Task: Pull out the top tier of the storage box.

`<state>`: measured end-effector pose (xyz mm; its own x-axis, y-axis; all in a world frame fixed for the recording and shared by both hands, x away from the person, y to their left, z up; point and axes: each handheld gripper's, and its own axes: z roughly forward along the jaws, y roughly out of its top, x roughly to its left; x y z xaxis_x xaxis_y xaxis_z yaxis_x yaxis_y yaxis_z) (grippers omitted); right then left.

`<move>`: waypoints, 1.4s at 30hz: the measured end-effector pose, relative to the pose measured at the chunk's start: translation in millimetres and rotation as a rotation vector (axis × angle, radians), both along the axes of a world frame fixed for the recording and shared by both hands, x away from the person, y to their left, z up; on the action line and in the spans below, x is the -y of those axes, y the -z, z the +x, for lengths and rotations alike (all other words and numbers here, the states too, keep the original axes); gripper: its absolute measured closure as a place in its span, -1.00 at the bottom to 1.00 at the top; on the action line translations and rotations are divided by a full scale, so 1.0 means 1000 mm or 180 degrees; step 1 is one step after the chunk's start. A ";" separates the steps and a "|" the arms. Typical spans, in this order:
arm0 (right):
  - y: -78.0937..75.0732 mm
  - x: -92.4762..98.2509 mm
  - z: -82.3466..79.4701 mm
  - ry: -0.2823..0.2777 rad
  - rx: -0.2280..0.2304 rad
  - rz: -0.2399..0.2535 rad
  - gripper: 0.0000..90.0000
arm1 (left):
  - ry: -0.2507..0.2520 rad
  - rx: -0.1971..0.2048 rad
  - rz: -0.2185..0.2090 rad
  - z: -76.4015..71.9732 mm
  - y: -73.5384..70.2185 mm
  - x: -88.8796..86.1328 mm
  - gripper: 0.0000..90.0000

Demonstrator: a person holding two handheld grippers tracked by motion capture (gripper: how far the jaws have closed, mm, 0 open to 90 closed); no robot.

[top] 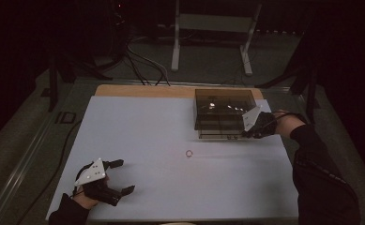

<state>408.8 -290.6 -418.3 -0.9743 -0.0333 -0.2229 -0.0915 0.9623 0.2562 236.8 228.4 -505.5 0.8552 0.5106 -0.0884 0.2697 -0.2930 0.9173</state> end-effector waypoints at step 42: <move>0.003 0.002 -0.005 0.0165 0.0042 0.0153 0.81 | -0.0001 0.0000 0.0012 0.000 0.000 0.000 -0.98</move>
